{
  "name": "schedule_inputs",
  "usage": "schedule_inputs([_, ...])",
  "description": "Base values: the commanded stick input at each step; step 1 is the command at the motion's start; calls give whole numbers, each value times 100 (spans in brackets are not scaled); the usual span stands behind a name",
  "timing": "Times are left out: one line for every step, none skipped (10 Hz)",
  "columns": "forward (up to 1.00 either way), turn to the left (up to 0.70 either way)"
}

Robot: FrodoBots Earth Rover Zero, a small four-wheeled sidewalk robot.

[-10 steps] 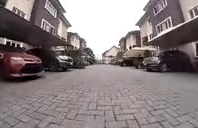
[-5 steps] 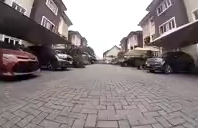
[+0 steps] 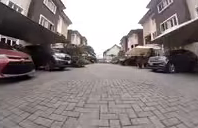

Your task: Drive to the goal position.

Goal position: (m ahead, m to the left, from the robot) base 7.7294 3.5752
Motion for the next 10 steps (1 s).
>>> schedule_inputs([70,0])
schedule_inputs([70,0])
schedule_inputs([70,0])
schedule_inputs([70,0])
schedule_inputs([70,0])
schedule_inputs([70,0])
schedule_inputs([70,0])
schedule_inputs([70,0])
schedule_inputs([70,0])
schedule_inputs([70,0])
